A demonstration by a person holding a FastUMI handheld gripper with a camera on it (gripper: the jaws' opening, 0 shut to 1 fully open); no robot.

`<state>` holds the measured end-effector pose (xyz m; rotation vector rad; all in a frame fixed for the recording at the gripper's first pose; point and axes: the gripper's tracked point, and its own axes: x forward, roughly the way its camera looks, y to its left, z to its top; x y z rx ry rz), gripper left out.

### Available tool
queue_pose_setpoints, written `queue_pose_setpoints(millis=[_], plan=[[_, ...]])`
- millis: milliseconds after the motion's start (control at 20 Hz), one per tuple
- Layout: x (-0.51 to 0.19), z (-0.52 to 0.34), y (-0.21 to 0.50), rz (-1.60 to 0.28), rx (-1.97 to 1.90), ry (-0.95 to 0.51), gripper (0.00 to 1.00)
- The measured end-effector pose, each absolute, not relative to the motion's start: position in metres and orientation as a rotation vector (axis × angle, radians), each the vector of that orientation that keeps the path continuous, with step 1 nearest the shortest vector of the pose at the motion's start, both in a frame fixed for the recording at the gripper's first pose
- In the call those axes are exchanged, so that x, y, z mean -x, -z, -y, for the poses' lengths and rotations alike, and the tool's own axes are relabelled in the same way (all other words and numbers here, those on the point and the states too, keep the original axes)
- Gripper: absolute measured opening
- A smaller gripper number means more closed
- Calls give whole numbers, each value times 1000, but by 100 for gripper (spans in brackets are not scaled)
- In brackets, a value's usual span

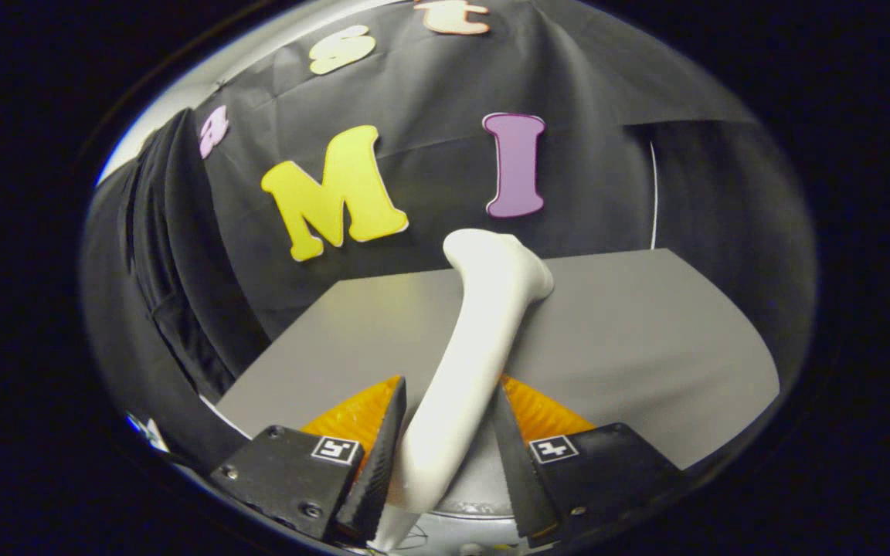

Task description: Iron the clothes twice with a garment steamer, once on the left side and once on the right side.

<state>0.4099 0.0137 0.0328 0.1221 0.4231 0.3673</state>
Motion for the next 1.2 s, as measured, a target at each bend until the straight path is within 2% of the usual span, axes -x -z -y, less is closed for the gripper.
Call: queue_pose_setpoints(millis=[200, 300, 450, 800, 1200], plan=[[-409, -20, -32, -436, -134, -358, 55], [-405, -26, -32, -448, -171, -362, 43], [-404, -21, -37, -417, -135, -333, 36], [-351, -28, -61, -331, -151, -307, 32], [-284, -72, -140, -162, -164, -289, 32]])
